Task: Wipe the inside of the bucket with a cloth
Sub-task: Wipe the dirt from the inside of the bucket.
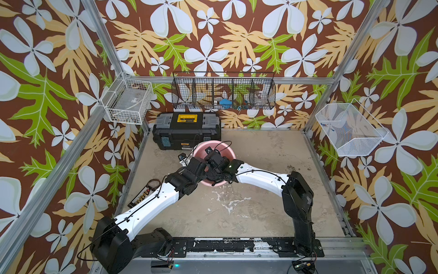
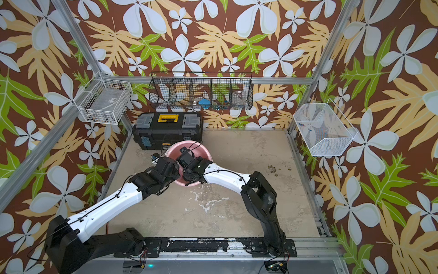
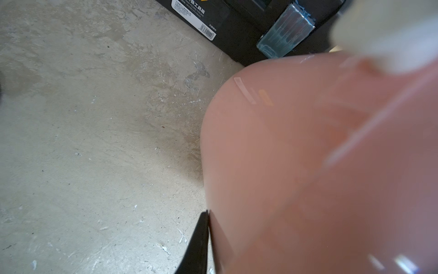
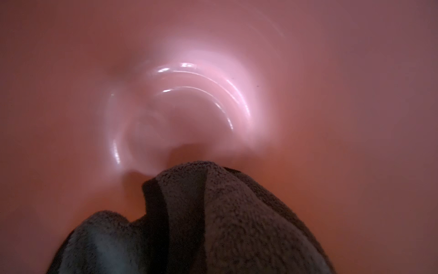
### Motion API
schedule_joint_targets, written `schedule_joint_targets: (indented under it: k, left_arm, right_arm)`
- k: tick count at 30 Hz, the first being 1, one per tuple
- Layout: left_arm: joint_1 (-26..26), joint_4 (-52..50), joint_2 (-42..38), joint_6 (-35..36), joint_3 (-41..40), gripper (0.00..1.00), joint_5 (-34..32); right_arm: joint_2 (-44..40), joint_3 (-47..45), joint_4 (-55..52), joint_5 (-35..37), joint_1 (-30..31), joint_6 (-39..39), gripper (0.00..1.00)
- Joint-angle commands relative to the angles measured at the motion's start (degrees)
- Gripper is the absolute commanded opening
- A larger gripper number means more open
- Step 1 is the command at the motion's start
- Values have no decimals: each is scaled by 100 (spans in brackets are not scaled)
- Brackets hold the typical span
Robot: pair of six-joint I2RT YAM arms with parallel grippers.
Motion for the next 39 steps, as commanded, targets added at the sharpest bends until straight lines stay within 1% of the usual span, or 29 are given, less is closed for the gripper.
schedule_joint_targets:
  k: [1, 10, 17, 21, 29, 30, 33, 39]
  left_arm:
    - [9, 120, -17, 19, 28, 0, -140]
    - [35, -10, 251, 157, 269, 0, -87]
    - [44, -108, 402, 174, 546, 0, -41]
    - [45, -130, 378, 158, 625, 0, -1]
    - [52, -240, 450, 183, 752, 0, 181]
    - [50, -236, 435, 167, 740, 0, 223]
    - [45, 17, 295, 94, 568, 0, 420]
    - [52, 143, 256, 60, 517, 0, 697]
  right_arm:
    - [-139, 3, -115, 534, -89, -170, 0]
    - [-688, 140, -255, 1053, -114, -398, 0]
    - [-1372, -178, -351, 1118, -114, -314, 0]
    - [-1850, -460, -184, 1093, -113, -269, 0]
    - [-2913, -917, 101, 1403, -114, -321, 0]
    - [-3021, -998, 179, 1319, -114, -315, 0]
    - [-3213, -1184, 513, 746, -114, -204, 0]
    - [-2627, -979, 908, -462, -105, 218, 0]
